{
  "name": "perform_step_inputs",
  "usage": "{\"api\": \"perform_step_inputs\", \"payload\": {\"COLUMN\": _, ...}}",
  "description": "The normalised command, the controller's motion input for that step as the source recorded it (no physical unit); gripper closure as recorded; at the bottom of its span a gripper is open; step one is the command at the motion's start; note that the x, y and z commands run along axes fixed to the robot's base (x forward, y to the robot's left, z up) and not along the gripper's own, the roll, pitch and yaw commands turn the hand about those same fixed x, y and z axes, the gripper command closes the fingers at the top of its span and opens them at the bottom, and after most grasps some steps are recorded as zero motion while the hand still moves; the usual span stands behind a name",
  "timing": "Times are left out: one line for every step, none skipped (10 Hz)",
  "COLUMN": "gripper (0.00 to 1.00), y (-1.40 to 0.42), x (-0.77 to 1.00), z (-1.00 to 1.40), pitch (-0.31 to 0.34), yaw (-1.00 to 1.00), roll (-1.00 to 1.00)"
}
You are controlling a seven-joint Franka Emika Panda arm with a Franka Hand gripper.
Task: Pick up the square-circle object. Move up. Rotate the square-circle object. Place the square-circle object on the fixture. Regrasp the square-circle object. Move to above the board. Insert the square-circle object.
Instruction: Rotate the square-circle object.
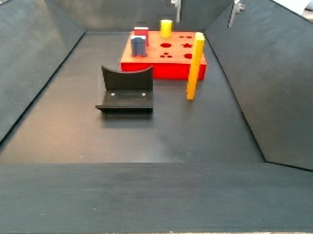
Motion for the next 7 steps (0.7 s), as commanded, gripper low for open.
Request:
{"api": "perform_step_inputs", "payload": {"gripper": 0.0, "y": 0.01, "x": 0.03, "z": -0.03, "pitch": 0.011, "yaw": -1.0, "roll": -0.01}}
{"api": "perform_step_inputs", "payload": {"gripper": 0.0, "y": 0.01, "x": 0.03, "z": -0.03, "pitch": 0.011, "yaw": -1.0, "roll": -0.01}}
{"api": "perform_step_inputs", "payload": {"gripper": 0.0, "y": 0.01, "x": 0.03, "z": -0.03, "pitch": 0.012, "yaw": -1.0, "roll": -0.01}}
{"api": "perform_step_inputs", "payload": {"gripper": 0.0, "y": 0.01, "x": 0.03, "z": -0.03, "pitch": 0.013, "yaw": -1.0, "roll": -0.01}}
{"api": "perform_step_inputs", "payload": {"gripper": 0.0, "y": 0.01, "x": 0.03, "z": -0.03, "pitch": 0.013, "yaw": -1.0, "roll": -0.01}}
{"api": "perform_step_inputs", "payload": {"gripper": 0.0, "y": 0.01, "x": 0.03, "z": -0.03, "pitch": 0.014, "yaw": -1.0, "roll": -0.01}}
{"api": "perform_step_inputs", "payload": {"gripper": 0.0, "y": 0.01, "x": 0.03, "z": -0.03, "pitch": 0.015, "yaw": -1.0, "roll": -0.01}}
